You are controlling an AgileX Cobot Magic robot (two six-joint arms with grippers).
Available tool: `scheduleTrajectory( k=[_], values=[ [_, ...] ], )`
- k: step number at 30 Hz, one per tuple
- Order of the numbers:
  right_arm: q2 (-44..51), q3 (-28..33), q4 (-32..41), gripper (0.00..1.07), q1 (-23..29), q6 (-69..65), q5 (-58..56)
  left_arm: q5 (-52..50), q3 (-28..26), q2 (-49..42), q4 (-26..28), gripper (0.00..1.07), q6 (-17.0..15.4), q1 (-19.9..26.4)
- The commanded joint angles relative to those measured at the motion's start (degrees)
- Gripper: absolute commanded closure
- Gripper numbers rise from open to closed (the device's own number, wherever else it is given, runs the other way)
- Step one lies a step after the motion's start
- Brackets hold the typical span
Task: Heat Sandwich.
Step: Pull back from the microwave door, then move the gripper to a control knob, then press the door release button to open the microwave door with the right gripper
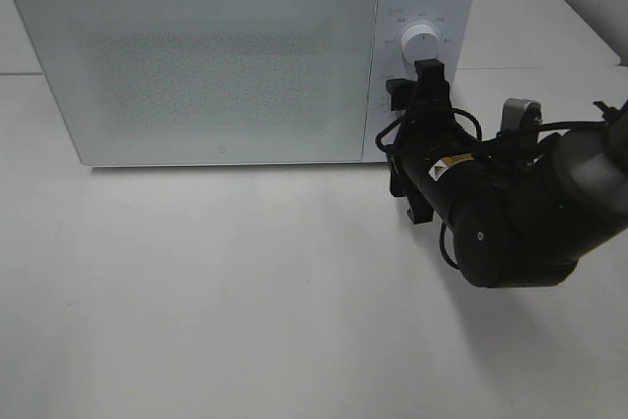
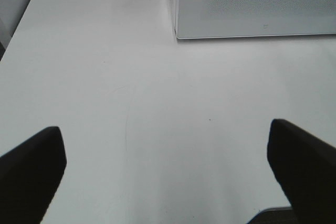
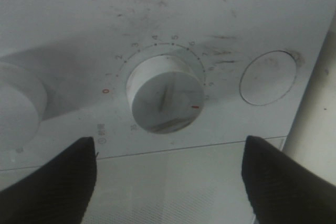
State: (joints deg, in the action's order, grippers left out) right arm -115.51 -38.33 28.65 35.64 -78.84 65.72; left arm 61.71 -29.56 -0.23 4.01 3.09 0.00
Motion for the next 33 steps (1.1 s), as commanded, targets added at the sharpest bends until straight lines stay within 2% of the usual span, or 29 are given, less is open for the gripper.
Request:
scheduleTrajectory(
  k=[1,11,19,24,33],
  values=[
    [2.58,2.29,-1.32,0.31,-0.23,3.04,-1.26,-0.57,0.06,-1.15,0.11,0.06,-0.29,0.06],
    [9.22,7.16,-3.04,0.31,-0.23,14.78,-10.43,-0.57,0.06,-1.15,0.11,0.06,-0.29,0.06],
    [16.67,7.28,-6.3,0.31,-0.23,40.97,-28.36,-0.57,0.06,-1.15,0.11,0.06,-0.29,0.06],
    [18.45,7.28,-7.51,0.31,-0.23,46.81,-33.35,-0.57,0.06,-1.15,0.11,0.06,-0.29,0.06],
    [24.01,7.28,-9.0,0.31,-0.23,71.85,-52.2,-0.57,0.06,-1.15,0.11,0.06,-0.29,0.06]
  ],
)
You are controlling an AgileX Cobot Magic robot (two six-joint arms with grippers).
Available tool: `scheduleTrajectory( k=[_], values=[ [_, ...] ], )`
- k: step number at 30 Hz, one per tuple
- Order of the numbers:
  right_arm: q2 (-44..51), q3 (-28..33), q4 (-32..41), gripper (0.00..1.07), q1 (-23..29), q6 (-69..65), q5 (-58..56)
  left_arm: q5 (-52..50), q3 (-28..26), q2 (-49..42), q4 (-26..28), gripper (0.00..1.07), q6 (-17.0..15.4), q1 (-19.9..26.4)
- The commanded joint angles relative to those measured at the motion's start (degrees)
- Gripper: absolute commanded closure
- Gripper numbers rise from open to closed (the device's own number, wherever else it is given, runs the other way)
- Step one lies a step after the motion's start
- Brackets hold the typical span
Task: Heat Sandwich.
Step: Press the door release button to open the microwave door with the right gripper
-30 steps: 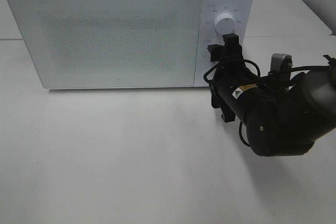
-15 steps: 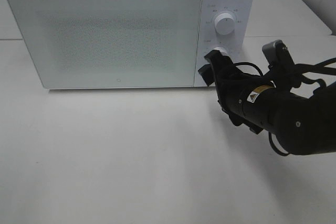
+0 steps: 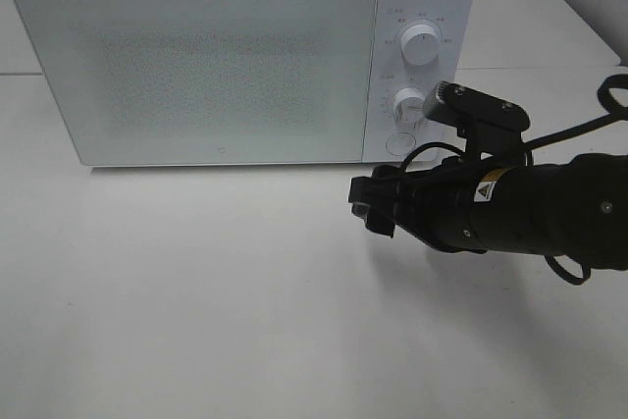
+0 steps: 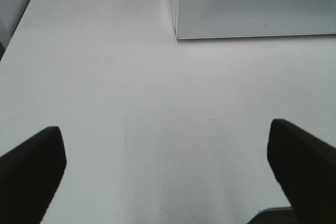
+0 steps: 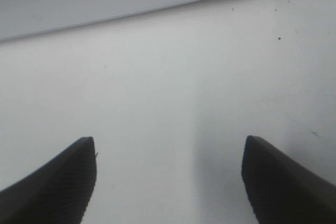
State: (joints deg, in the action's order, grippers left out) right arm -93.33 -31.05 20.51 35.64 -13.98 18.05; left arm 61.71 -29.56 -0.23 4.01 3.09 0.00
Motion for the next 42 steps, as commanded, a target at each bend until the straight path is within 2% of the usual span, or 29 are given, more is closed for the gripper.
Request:
scheduleTrajectory(
  k=[1,5,14,18,24,26,29,31,32,35,40,42],
  values=[
    [1.83,0.0,-0.86,0.31,-0.23,6.99,-4.53,-0.57,0.06,-1.15,0.11,0.06,-0.29,0.06],
    [4.98,0.0,-0.86,0.31,-0.23,15.3,-10.89,-0.57,0.06,-1.15,0.11,0.06,-0.29,0.06],
    [12.89,0.0,-2.41,0.31,-0.23,25.21,-21.49,-0.57,0.06,-1.15,0.11,0.06,-0.29,0.06],
    [15.76,-0.4,-5.33,0.31,-0.23,25.38,-25.9,-0.57,0.06,-1.15,0.11,0.06,-0.29,0.06],
    [22.75,-3.44,-11.0,0.31,-0.23,24.92,-42.4,-0.57,0.06,-1.15,0.11,0.06,-0.29,0.06],
    [23.84,-4.07,-11.23,0.31,-0.23,24.92,-45.26,-0.57,0.06,-1.15,0.11,0.06,-0.29,0.06],
    [28.07,-7.16,-11.29,0.31,-0.23,24.92,-56.26,-0.57,0.06,-1.15,0.11,0.06,-0.29,0.06],
    [28.93,-7.68,-11.29,0.31,-0.23,24.92,-58.5,-0.57,0.06,-1.15,0.11,0.06,-0.29,0.06],
    [30.94,-8.59,-11.29,0.31,-0.23,24.92,-63.71,-0.57,0.06,-1.15,0.11,0.06,-0.29,0.06],
    [33.4,-8.77,-11.23,0.31,-0.23,24.58,-67.9,-0.57,0.06,-1.15,0.11,0.06,-0.29,0.06],
    [41.77,-8.77,-11.34,0.32,-0.23,24.52,-76.03,-0.57,0.06,-1.15,0.11,0.06,-0.29,0.06],
    [48.3,-8.77,-11.34,0.32,-0.23,24.52,-78.61,-0.57,0.06,-1.15,0.11,0.06,-0.29,0.06]
  ],
)
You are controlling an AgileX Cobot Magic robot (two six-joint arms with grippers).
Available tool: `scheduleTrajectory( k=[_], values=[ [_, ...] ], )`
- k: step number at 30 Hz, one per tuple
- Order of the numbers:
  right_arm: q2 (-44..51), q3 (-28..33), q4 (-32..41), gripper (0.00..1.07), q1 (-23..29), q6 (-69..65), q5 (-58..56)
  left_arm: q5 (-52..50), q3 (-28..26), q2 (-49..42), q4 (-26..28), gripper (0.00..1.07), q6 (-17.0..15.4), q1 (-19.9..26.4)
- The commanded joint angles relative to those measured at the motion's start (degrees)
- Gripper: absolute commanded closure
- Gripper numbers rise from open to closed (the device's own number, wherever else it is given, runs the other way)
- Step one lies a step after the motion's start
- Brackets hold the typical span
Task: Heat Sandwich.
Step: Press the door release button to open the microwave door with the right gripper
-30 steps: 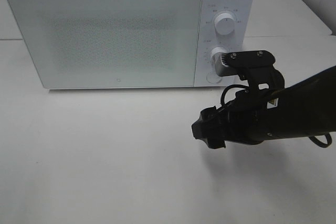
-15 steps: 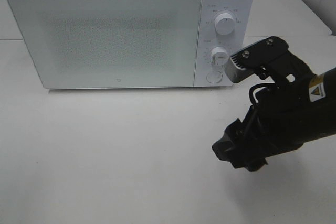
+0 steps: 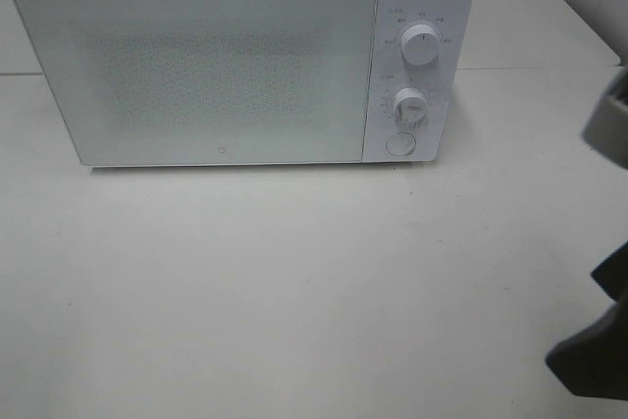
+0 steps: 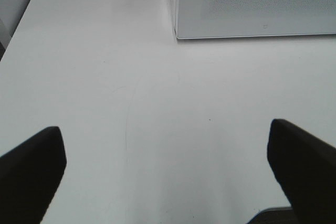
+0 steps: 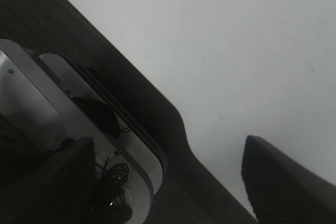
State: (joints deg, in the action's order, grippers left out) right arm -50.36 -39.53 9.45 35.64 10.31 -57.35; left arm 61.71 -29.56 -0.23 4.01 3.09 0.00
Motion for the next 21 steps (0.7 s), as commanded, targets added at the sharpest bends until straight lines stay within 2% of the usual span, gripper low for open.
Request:
scheduleTrajectory(
  k=[1,2,9,12,16,17,21],
  values=[
    [7.85,-0.29,-0.4,0.32,-0.23,0.23,-3.84,-0.57,0.06,-1.15,0.11,0.06,-0.29,0.06],
    [7.85,-0.29,-0.4,0.32,-0.23,0.23,-3.84,-0.57,0.06,-1.15,0.11,0.06,-0.29,0.06],
    [24.24,0.23,-1.66,0.32,-0.29,-2.41,-8.25,-0.57,0.06,-1.15,0.11,0.06,-0.29,0.06],
    [27.27,1.38,-2.18,0.32,-1.32,-3.5,-9.0,-0.57,0.06,-1.15,0.11,0.06,-0.29,0.06],
    [34.38,4.24,-4.01,0.32,-7.45,-4.3,-10.94,-0.57,0.06,-1.15,0.11,0.06,-0.29,0.06],
    [34.38,4.24,-4.01,0.32,-7.45,-4.3,-10.94,-0.57,0.06,-1.15,0.11,0.06,-0.29,0.06],
    [43.03,7.28,-8.37,0.32,-15.7,-4.24,-10.89,-0.57,0.06,-1.15,0.11,0.06,-0.29,0.06]
  ],
)
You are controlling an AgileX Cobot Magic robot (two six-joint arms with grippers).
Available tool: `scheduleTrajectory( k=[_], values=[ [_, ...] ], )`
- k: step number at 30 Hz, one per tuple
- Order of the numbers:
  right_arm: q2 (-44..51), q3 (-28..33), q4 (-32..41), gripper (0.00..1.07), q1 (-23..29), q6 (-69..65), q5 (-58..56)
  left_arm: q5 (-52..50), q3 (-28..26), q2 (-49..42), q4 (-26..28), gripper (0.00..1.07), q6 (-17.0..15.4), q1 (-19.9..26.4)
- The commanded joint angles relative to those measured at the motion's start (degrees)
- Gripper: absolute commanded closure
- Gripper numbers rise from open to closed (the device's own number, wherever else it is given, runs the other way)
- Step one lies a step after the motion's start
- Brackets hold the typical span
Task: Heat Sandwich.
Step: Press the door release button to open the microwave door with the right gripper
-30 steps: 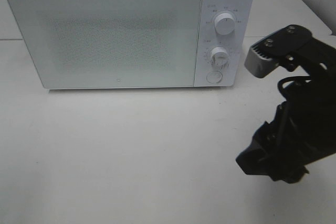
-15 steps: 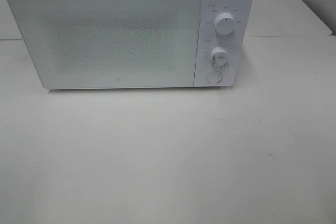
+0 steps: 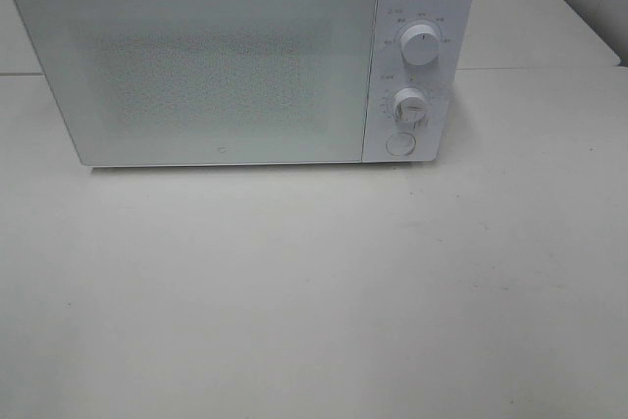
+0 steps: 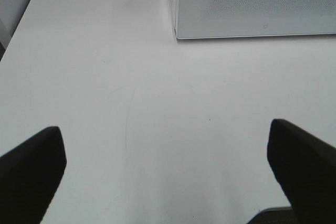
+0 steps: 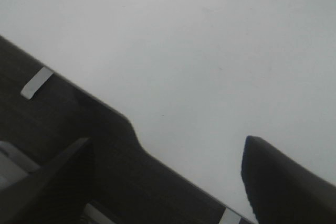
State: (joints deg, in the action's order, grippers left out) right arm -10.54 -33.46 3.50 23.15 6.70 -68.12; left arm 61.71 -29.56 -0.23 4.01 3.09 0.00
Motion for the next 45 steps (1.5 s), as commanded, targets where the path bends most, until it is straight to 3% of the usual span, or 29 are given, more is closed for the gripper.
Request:
scheduleTrajectory(
  k=[1,6,10,15,20,36,45],
  values=[
    [3.21,1.2,-2.41,0.32,-3.21,-0.63,-0.11,-0.57,0.06,-1.15,0.11,0.06,-0.29,0.06],
    [7.51,2.18,-4.58,0.32,-7.22,-1.2,0.86,-0.57,0.06,-1.15,0.11,0.06,-0.29,0.06],
    [12.32,2.52,-4.64,0.32,-13.69,-3.9,4.87,-0.57,0.06,-1.15,0.11,0.06,-0.29,0.06],
    [12.26,2.58,-4.41,0.34,-15.76,-5.27,5.67,-0.57,0.06,-0.97,0.11,0.06,-0.29,0.06],
    [12.26,4.87,-4.53,0.35,-15.76,-5.39,11.12,-0.57,0.06,-0.46,0.11,0.06,-0.29,0.0],
    [12.2,4.64,-4.76,0.35,-15.76,-6.07,11.29,-0.57,0.06,-0.46,0.11,0.06,-0.29,0.0],
    [6.07,2.69,-4.35,0.35,-15.76,-6.3,23.95,-0.57,0.06,-0.46,0.11,0.06,-0.29,0.0]
  ],
)
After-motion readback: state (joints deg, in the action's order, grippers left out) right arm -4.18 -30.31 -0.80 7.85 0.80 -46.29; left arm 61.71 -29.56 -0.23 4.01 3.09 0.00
